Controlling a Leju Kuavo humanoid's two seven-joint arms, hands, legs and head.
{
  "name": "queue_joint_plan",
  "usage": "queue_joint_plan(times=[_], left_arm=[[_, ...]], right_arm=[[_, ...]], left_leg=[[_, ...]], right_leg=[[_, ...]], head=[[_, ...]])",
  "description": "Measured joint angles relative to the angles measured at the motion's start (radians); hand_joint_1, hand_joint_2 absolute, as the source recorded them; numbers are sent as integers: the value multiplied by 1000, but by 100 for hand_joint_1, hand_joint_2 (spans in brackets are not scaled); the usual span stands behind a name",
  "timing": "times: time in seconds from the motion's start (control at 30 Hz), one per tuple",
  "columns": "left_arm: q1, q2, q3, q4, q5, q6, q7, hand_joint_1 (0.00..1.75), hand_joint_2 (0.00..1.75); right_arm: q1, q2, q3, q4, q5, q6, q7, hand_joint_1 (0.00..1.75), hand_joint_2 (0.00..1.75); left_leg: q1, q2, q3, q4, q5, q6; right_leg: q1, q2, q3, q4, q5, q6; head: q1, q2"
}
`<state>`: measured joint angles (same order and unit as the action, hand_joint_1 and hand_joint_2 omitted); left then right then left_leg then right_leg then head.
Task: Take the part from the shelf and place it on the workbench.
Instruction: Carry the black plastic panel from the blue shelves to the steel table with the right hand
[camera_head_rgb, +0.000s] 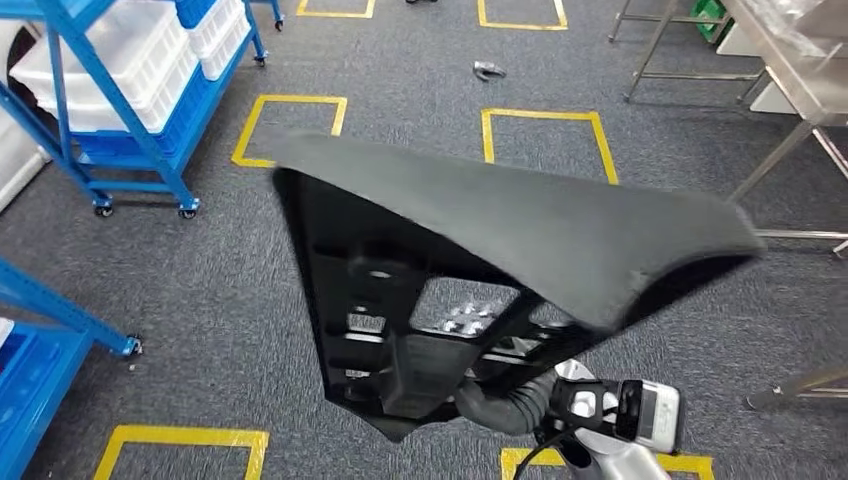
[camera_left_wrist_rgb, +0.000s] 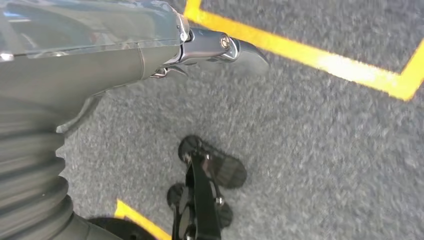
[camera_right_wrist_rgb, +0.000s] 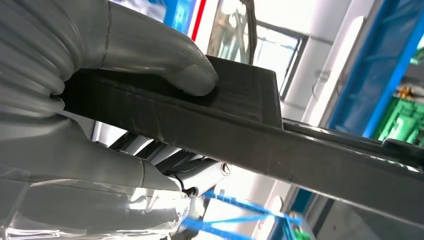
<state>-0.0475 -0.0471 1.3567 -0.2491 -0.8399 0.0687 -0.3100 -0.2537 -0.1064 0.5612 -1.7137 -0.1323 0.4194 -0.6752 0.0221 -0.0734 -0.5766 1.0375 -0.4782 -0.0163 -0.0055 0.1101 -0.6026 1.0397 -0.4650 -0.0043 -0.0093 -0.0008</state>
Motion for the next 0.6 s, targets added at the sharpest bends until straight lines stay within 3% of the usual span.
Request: queue_joint_plan(times=[0.03, 0.1, 0.17, 0.23, 0.27, 0.3, 0.33, 0.4, 0.47, 0.53, 0.6], left_arm=[[1, 1, 3, -1, 2, -1, -4, 0, 175], [0, 5, 6, -5, 2, -5, -11, 0, 175], [1, 11, 8, -8, 2, -8, -15, 0, 175], [3, 18, 12, -10, 3, -6, -15, 0, 175], [4, 21, 14, -11, 3, -4, -15, 0, 175], [4, 23, 16, -11, 5, -3, -15, 0, 175], [3, 25, 18, -12, 6, -2, -16, 0, 175], [0, 26, 20, -12, 9, -5, -18, 0, 175], [-3, 27, 22, -12, 11, -8, -21, 0, 175], [-5, 27, 22, -12, 10, -11, -22, 0, 175], [-7, 29, 23, -12, 9, -16, -24, 0, 175]], right_arm=[[5, -1, -12, 1, 4, 2, -8, 164, 175], [15, -4, -37, 2, 18, 2, -16, 164, 175], [29, -6, -53, -1, 36, -4, -17, 164, 175], [51, -7, -61, -5, 53, -10, -17, 164, 175], [63, -7, -63, -8, 59, -12, -17, 164, 175], [70, -7, -65, -9, 64, -13, -17, 164, 175], [75, -7, -65, -12, 66, -13, -17, 164, 175], [74, -7, -65, -19, 68, -10, -15, 164, 175], [68, -6, -65, -25, 68, -3, -13, 164, 175], [65, -5, -65, -30, 67, 5, -12, 164, 175], [66, -5, -65, -34, 64, 11, -13, 164, 175]], left_leg=[[-1, 11, 0, -1, 2, 7], [-1, 33, 3, -7, 6, 20], [-3, 56, 4, -11, 6, 30], [-7, 81, 4, -11, 4, 34], [-9, 94, 5, -11, 2, 35], [-11, 106, 6, -11, 1, 35], [-13, 118, 9, -11, -1, 35], [-16, 138, 16, -11, -6, 32], [-19, 156, 21, -12, -10, 26], [-21, 178, 26, -15, -14, 18], [-21, 159, 26, 5, -32, 9]], right_leg=[[-2, 4, -3, 0, 1, 5], [-1, -31, -18, 30, -18, 14], [1, -86, -68, 133, -73, 21], [-1, -103, -129, 255, -120, 23], [-1, -104, -142, 278, -119, 22], [0, -106, -132, 259, -99, 19], [3, -113, -104, 205, -66, 13], [17, -157, -29, 63, -11, -4], [32, -188, 4, -5, 0, -18], [34, -169, 8, -16, 1, -23], [25, -147, 18, -31, 9, -28]], head=[[0, 0], [2, 0], [5, 0], [5, 0], [5, 0], [5, 0], [5, 0], [5, 0], [5, 0], [5, 0], [4, 0]])
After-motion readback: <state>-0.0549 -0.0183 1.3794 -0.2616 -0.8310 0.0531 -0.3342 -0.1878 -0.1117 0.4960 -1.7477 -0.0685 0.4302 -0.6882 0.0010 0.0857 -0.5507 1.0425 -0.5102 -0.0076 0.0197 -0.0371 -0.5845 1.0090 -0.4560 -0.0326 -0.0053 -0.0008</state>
